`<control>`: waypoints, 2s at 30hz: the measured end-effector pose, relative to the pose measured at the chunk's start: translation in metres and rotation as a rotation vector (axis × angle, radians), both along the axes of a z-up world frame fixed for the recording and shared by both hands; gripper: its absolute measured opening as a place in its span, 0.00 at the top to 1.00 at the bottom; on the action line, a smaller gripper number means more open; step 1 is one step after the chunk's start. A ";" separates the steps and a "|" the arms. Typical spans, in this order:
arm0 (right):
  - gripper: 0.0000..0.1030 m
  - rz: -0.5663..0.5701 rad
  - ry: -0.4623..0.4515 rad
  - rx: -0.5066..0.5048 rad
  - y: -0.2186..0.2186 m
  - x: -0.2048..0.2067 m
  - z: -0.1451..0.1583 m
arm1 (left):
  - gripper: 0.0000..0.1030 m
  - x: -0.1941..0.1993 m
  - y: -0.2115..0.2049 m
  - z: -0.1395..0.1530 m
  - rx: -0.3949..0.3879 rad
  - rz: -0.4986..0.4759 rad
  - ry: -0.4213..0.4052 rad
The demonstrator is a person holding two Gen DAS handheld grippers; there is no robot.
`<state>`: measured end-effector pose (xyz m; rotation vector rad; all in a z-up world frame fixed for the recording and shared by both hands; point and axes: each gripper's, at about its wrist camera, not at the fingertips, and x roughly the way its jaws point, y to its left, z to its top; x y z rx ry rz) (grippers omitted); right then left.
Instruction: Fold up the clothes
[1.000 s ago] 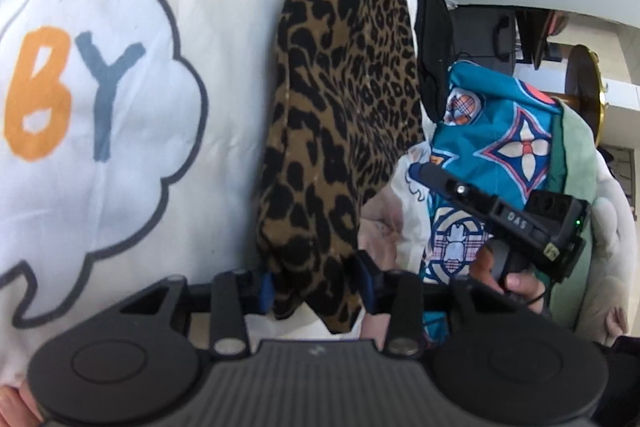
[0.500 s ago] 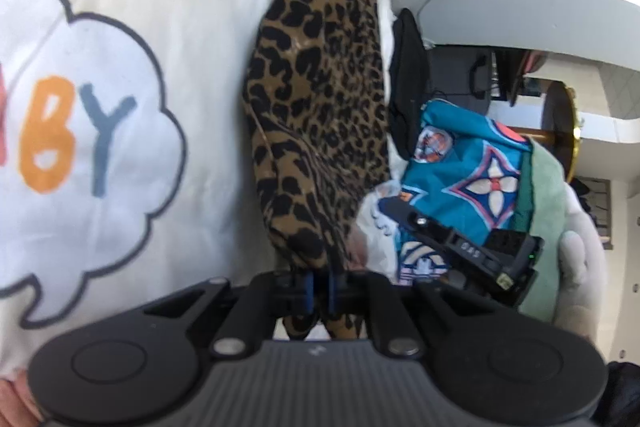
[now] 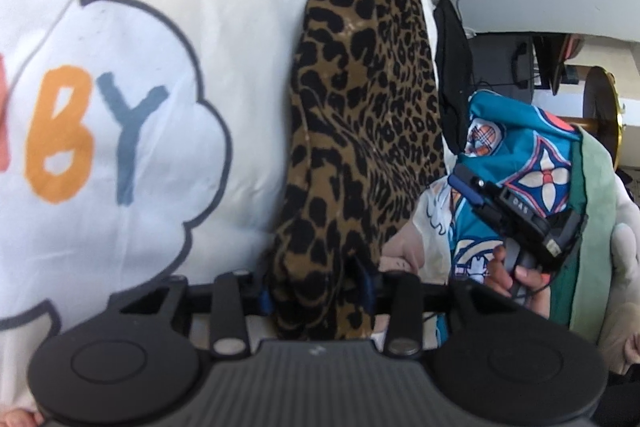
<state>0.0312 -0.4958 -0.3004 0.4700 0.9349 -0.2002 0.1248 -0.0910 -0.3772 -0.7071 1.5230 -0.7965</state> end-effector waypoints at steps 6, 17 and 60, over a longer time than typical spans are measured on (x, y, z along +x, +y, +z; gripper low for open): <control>0.51 -0.020 0.004 -0.017 -0.025 0.011 -0.016 | 0.95 -0.003 0.002 0.006 -0.016 -0.024 -0.031; 0.55 0.149 0.047 -0.025 -0.014 0.028 -0.046 | 0.95 0.006 0.010 0.013 0.033 -0.011 -0.057; 0.96 0.290 0.264 0.482 0.024 -0.004 -0.010 | 0.96 0.029 0.090 0.096 0.105 -0.061 -0.179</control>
